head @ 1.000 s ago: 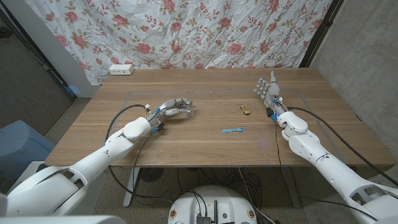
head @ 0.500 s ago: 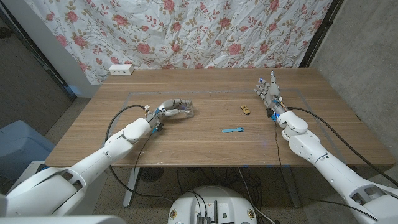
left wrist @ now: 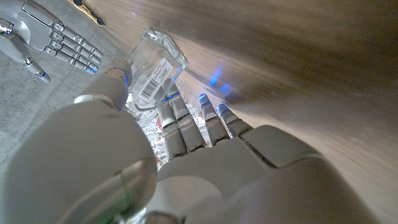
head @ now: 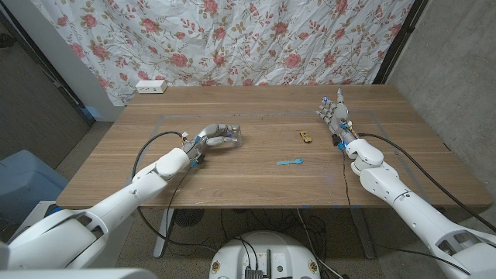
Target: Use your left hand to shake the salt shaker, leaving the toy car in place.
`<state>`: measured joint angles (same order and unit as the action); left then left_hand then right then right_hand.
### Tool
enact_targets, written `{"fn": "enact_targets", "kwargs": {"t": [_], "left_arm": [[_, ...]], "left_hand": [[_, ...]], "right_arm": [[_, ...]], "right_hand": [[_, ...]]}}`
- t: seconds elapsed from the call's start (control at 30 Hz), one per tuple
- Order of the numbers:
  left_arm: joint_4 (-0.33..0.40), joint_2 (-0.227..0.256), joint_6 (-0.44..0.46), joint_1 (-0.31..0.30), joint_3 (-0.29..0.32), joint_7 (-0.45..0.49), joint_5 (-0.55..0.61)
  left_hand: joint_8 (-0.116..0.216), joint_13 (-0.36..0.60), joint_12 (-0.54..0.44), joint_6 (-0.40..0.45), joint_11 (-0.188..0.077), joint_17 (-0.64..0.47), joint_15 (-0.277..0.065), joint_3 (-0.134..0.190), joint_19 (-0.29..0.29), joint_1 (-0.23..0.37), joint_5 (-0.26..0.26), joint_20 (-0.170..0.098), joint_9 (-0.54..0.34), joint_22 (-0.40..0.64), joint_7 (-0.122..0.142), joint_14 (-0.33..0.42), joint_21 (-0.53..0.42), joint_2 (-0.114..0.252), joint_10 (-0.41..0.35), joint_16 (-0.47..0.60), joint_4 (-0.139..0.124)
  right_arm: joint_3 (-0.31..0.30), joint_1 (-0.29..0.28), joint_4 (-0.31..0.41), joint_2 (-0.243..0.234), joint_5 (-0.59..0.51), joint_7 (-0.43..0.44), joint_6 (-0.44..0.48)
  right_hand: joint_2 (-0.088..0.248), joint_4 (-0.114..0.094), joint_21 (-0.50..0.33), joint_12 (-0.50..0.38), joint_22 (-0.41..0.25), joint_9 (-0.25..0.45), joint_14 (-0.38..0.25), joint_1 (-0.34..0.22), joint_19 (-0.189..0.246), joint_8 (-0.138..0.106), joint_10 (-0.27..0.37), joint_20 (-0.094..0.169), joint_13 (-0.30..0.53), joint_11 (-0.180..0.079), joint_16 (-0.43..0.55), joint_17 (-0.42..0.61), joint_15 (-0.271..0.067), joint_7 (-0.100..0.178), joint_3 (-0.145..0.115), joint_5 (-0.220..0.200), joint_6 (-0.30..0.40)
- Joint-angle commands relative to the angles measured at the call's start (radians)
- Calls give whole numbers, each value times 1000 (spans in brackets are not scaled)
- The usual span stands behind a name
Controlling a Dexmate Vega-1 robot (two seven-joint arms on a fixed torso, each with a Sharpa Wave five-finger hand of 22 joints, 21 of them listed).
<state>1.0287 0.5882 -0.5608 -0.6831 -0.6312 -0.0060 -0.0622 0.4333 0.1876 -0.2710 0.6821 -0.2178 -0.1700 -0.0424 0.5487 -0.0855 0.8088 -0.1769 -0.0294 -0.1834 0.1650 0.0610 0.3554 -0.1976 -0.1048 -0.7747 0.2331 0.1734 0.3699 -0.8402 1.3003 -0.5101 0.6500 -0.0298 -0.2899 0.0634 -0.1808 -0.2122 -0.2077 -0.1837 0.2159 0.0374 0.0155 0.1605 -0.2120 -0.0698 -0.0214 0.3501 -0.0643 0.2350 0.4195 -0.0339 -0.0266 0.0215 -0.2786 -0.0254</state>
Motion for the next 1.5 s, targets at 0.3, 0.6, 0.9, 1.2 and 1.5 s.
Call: {"fn": "enact_targets", "kwargs": {"t": [0.3,0.6,0.9,1.2,1.5], "left_arm": [[50,8,6,-26,21,124,56],[73,15,8,-14,24,136,78],[139,37,40,-20,37,183,129],[158,50,33,-19,45,254,199],[138,52,-20,-7,41,310,259]], "left_hand": [[20,7,5,118,-4,-5,-147,-41,-94,47,-2,-16,-6,6,12,93,-12,26,-126,-3,-3],[20,7,8,128,-3,-6,-147,-45,-105,48,-2,-17,-6,6,15,103,-13,32,-138,-2,-6],[19,7,10,130,-3,-6,-147,-48,-110,47,-2,-17,-6,6,16,108,-13,34,-142,-3,-7],[15,7,16,128,-4,-6,-146,-53,-110,46,-2,-14,-6,6,16,112,-11,36,-142,-4,-7],[10,7,22,128,-5,-5,-148,-56,-107,51,-3,-8,-6,6,23,114,-6,39,-142,-8,-6]], "right_arm": [[0,0,0,0,0,0,0],[0,0,0,0,0,0,0],[0,0,0,0,0,0,0],[0,0,1,0,0,0,0],[0,0,1,0,0,0,0]], "right_hand": [[97,-6,-6,-7,-5,4,5,3,7,-6,-6,-1,4,-1,4,5,-34,-9,1,-7,-1],[97,-6,-6,-7,-5,4,6,3,7,-6,-5,-1,4,-1,4,5,-35,-8,1,-7,0],[97,-6,-6,-7,-5,4,5,3,7,-6,-6,0,4,-1,4,5,-35,-8,1,-7,0],[97,-6,-6,-7,-5,4,6,3,7,-6,-6,-1,4,0,4,5,-37,-8,1,-7,-1],[97,-6,-6,-7,-5,4,6,3,7,-6,-5,-1,4,0,4,5,-35,-9,1,-7,0]]}}
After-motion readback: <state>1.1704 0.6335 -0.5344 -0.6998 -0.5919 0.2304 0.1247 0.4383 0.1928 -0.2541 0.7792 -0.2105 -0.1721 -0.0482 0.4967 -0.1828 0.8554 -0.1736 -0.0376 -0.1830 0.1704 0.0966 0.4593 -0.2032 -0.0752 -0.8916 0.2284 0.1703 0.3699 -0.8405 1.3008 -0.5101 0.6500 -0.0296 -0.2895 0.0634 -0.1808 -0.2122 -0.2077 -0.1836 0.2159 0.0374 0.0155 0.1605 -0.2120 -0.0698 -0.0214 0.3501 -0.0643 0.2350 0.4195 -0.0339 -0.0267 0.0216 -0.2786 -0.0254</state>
